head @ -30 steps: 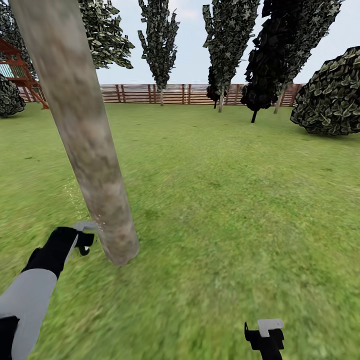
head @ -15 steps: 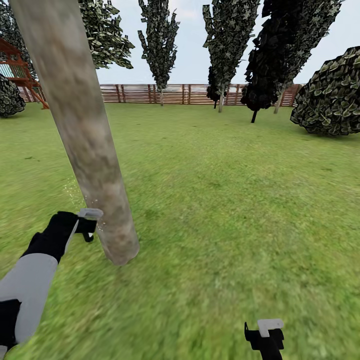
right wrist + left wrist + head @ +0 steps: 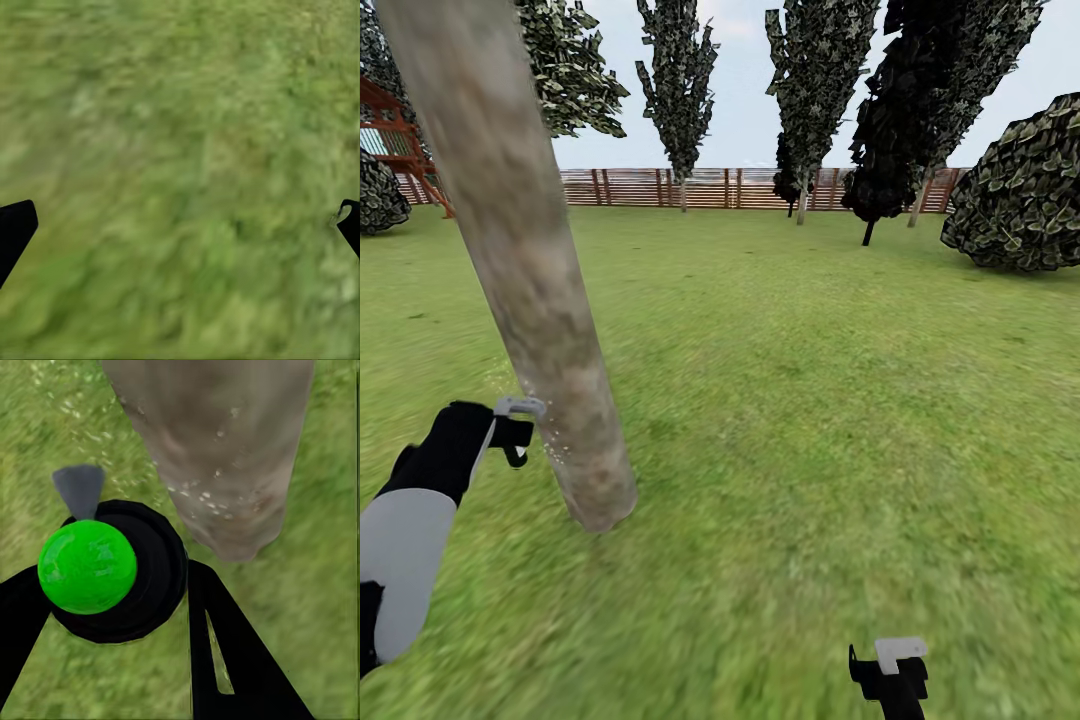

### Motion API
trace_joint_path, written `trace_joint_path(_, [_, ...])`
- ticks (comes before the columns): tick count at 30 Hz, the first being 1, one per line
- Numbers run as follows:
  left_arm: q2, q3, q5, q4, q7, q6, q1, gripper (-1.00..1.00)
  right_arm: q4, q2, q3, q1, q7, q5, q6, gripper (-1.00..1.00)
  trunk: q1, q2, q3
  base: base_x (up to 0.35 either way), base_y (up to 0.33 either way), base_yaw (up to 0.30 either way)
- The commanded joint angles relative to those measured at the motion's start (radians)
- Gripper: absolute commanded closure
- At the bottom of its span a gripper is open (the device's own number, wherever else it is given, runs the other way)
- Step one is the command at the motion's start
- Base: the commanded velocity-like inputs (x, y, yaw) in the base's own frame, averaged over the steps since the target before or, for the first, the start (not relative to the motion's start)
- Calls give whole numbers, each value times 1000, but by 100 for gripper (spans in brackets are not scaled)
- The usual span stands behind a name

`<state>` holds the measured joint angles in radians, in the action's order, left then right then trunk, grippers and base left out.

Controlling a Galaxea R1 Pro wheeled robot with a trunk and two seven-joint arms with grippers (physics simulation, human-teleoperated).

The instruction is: In the garden, pick up the pesticide atomizer on the floor and spray pesticide onto both trees until each tree trunk is fully covered.

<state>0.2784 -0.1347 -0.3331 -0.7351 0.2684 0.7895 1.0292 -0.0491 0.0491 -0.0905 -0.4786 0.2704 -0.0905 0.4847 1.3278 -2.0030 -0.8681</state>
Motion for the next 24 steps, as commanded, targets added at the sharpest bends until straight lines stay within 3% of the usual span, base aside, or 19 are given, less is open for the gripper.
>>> trace_joint_path(1, [0,0,-1,-16,0,2,-1,100,0,0,0,0,0,0,0,-100,0,0,0,210,-152,0])
trace_joint_path(8, [-1,-2,-1,-27,-1,4,-1,100,0,0,0,0,0,0,0,-100,0,0,0,171,-211,0])
trace_joint_path(18, [1,1,-3,-27,-1,4,-1,100,0,0,0,0,0,0,0,-100,0,0,0,-110,-267,0])
trace_joint_path(24, [2,-5,-6,-26,-10,3,-4,100,0,-1,-1,0,1,0,0,-100,0,0,0,58,-272,82])
